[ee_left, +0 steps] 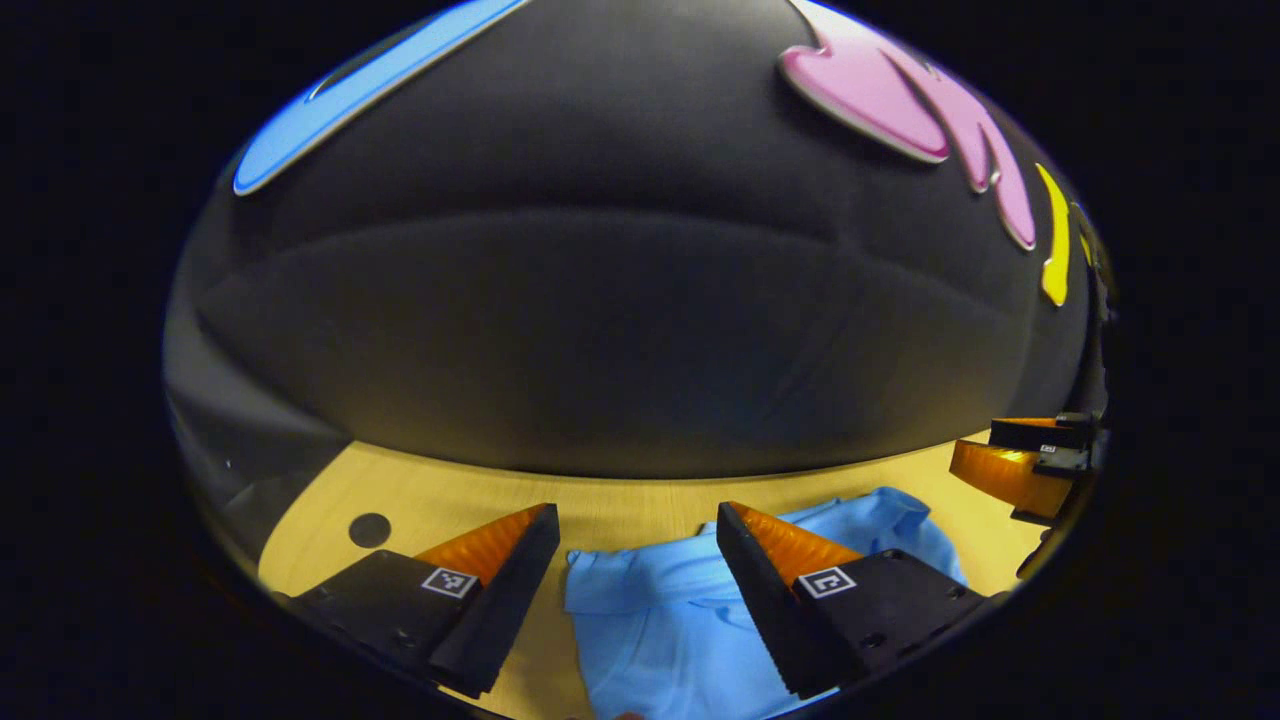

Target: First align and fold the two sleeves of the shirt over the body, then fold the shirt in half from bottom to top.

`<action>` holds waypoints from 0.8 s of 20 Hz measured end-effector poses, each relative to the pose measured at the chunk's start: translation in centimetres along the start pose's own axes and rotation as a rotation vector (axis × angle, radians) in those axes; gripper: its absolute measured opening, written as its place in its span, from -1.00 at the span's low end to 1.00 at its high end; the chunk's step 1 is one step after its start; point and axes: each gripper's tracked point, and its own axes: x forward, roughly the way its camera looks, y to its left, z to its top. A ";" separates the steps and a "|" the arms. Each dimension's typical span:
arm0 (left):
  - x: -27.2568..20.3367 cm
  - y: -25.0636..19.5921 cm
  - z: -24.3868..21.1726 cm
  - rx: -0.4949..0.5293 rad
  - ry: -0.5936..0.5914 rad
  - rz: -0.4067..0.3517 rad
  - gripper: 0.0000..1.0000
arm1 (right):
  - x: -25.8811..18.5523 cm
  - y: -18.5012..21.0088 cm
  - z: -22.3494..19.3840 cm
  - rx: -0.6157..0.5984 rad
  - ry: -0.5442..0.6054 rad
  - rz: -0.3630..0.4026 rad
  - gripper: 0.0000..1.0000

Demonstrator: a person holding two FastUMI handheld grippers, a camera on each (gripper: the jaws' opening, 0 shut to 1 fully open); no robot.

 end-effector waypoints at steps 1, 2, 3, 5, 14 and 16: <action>-2.1 -0.4 1.0 0.005 -0.026 -0.008 1.00 | -1.5 -0.1 0.5 -0.001 -0.010 -0.012 1.00; -4.2 -0.9 2.3 0.000 -0.060 -0.021 1.00 | -3.5 -0.3 1.5 0.001 -0.022 -0.027 0.99; -6.4 -1.2 3.3 -0.010 -0.089 -0.037 1.00 | -5.4 -0.4 2.3 0.005 -0.034 -0.039 0.99; -11.3 -1.6 5.4 -0.024 -0.148 -0.059 1.00 | -9.7 -0.4 3.6 0.007 -0.064 -0.062 0.90; -34.7 0.2 7.4 0.009 -0.306 -0.011 1.00 | -31.0 0.5 6.3 -0.006 -0.125 -0.119 0.99; -39.4 0.7 6.7 -0.018 -0.334 0.005 1.00 | -35.1 1.9 5.8 -0.022 -0.118 -0.096 0.99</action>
